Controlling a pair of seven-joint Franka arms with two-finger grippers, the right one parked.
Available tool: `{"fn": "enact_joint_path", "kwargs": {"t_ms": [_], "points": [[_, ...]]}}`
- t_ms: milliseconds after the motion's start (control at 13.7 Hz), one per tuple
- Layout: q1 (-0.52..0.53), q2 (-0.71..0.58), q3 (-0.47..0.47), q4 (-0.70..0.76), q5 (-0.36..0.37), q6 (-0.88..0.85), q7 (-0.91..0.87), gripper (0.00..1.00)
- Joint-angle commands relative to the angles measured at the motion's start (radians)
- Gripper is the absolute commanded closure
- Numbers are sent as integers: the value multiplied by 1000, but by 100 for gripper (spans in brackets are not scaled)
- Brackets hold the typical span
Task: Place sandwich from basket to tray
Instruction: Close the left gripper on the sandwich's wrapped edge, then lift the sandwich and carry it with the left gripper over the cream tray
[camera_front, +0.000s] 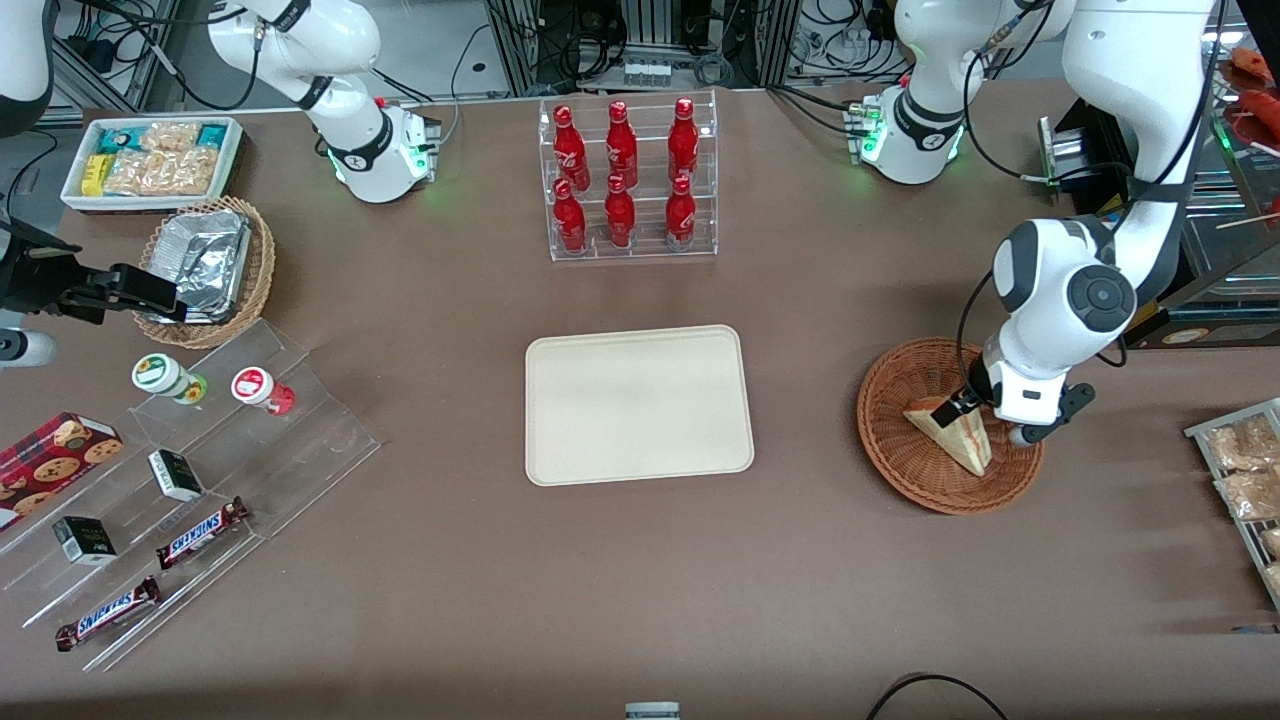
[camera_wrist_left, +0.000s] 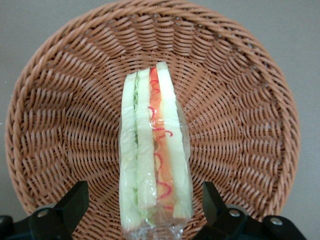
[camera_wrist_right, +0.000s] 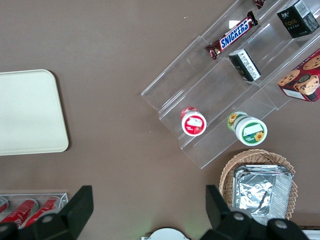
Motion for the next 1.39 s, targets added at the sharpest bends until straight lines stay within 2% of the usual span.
{"fn": "enact_joint_path", "kwargs": {"t_ms": [0, 146, 220, 293, 512, 732, 1098, 1317], "points": [[4, 13, -7, 0, 13, 23, -28, 11], [4, 15, -7, 6, 11, 23, -40, 65], [4, 16, -7, 17, 8, 23, -52, 85], [3, 18, -11, 22, 8, 23, -70, 100], [3, 15, -24, 58, 8, 1, -75, 100], [1, -36, -56, 133, 31, -177, -72, 100], [0, -74, -233, 376, 86, -550, -77, 100], [-11, -57, -366, 447, 112, -600, -83, 100]]}}
